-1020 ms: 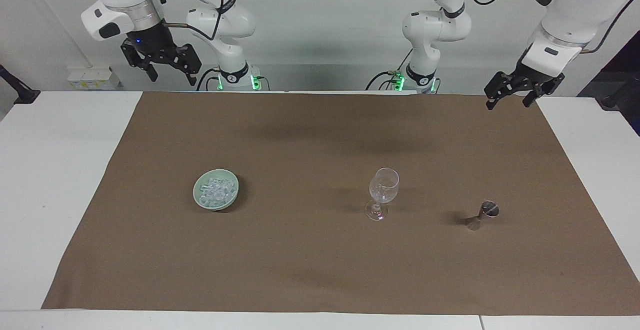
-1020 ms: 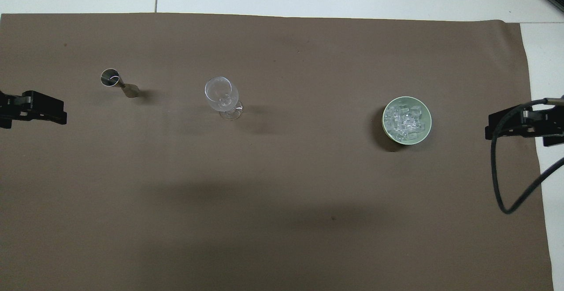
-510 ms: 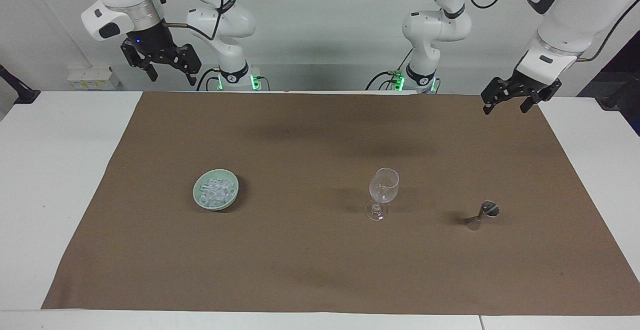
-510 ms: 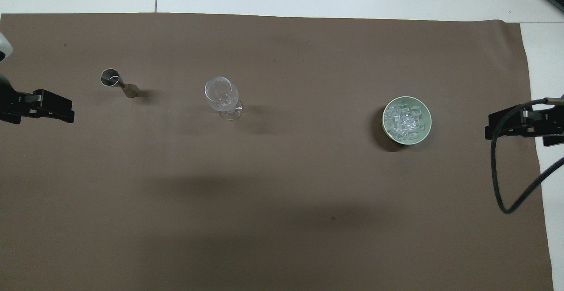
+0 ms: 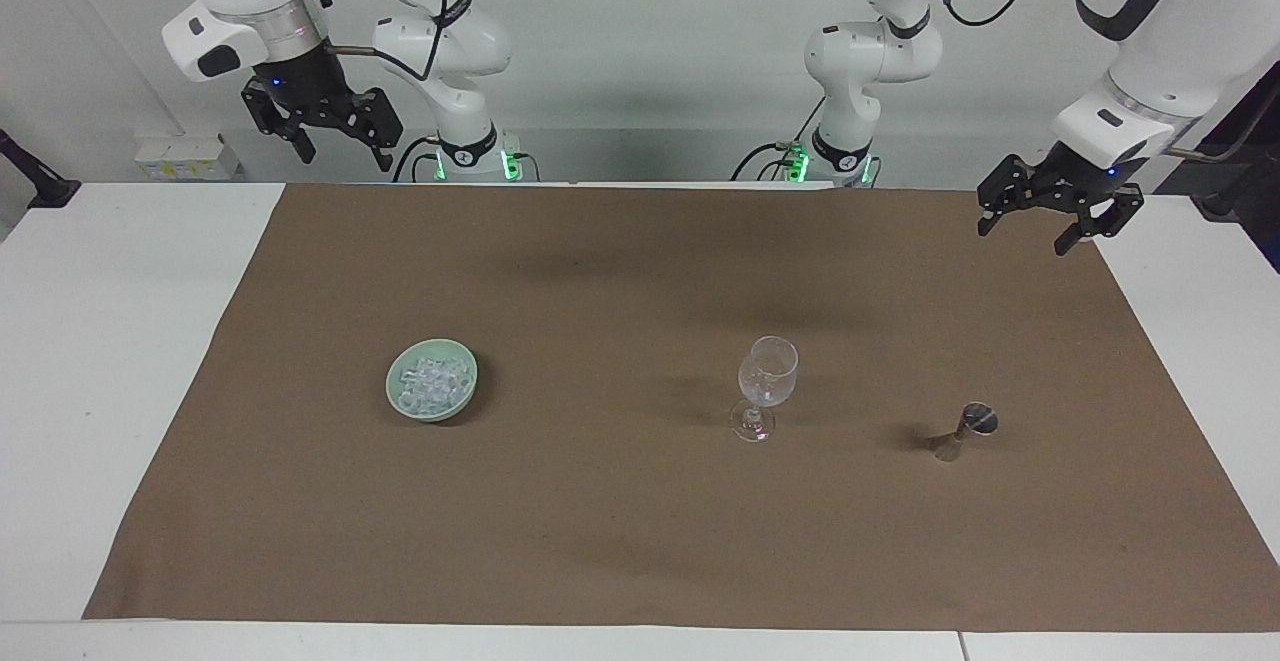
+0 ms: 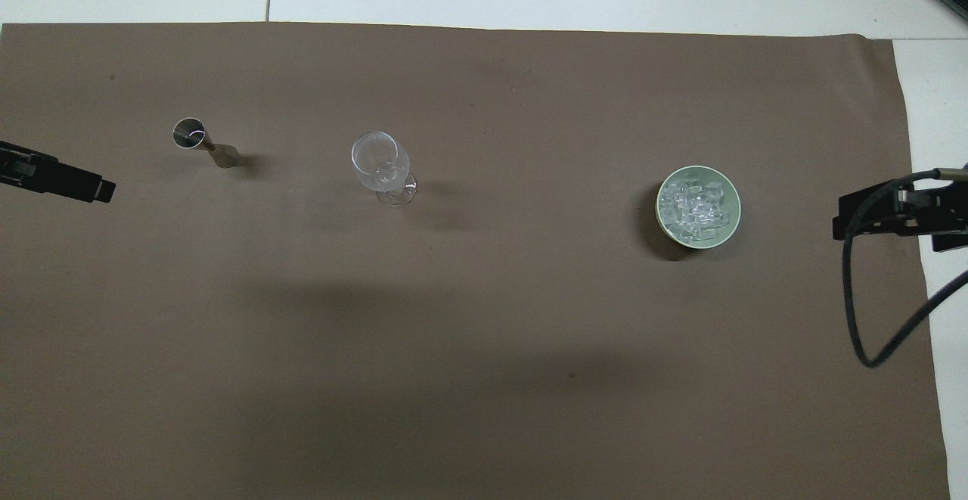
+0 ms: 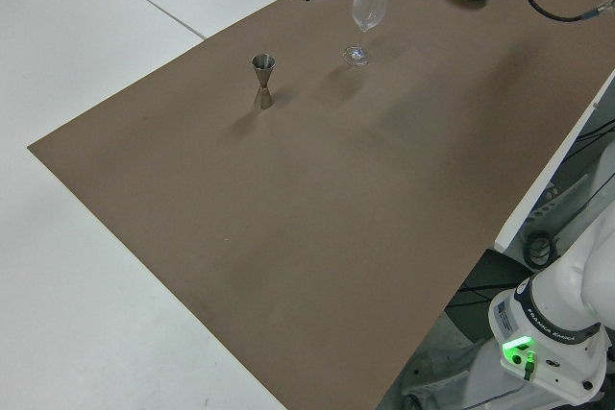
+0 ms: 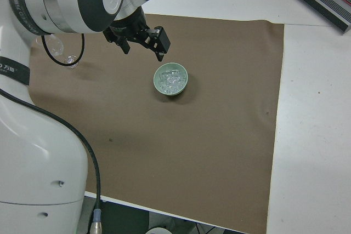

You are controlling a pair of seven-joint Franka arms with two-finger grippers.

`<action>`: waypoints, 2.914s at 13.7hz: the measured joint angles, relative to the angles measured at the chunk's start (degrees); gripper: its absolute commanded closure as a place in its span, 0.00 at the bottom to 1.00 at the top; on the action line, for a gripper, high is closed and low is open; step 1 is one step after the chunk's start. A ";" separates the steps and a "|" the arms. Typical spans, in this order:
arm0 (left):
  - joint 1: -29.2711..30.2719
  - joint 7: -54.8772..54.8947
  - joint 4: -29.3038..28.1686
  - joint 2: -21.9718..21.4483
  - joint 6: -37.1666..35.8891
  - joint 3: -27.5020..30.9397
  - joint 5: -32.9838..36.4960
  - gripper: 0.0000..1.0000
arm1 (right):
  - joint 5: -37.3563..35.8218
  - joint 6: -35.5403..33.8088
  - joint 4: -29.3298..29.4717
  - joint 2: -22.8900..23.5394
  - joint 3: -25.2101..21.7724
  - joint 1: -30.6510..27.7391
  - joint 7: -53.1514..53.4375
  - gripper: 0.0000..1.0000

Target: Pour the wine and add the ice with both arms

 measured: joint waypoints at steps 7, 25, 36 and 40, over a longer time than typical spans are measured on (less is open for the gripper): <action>12.06 23.07 -0.16 5.66 -0.33 0.25 -20.67 0.00 | 0.00 0.00 0.00 0.00 0.00 0.00 0.00 0.00; 22.90 86.92 -0.35 24.98 -1.05 -0.69 -44.81 0.00 | 0.00 0.00 0.00 0.00 0.00 0.00 0.00 0.00; 29.96 102.42 -0.25 40.96 -1.06 -10.03 -59.22 0.02 | 0.00 0.00 0.00 0.00 0.00 0.00 0.00 0.00; 30.86 103.21 0.10 44.12 0.27 -13.13 -62.10 0.04 | 0.00 0.00 0.00 0.00 0.00 0.00 0.00 0.00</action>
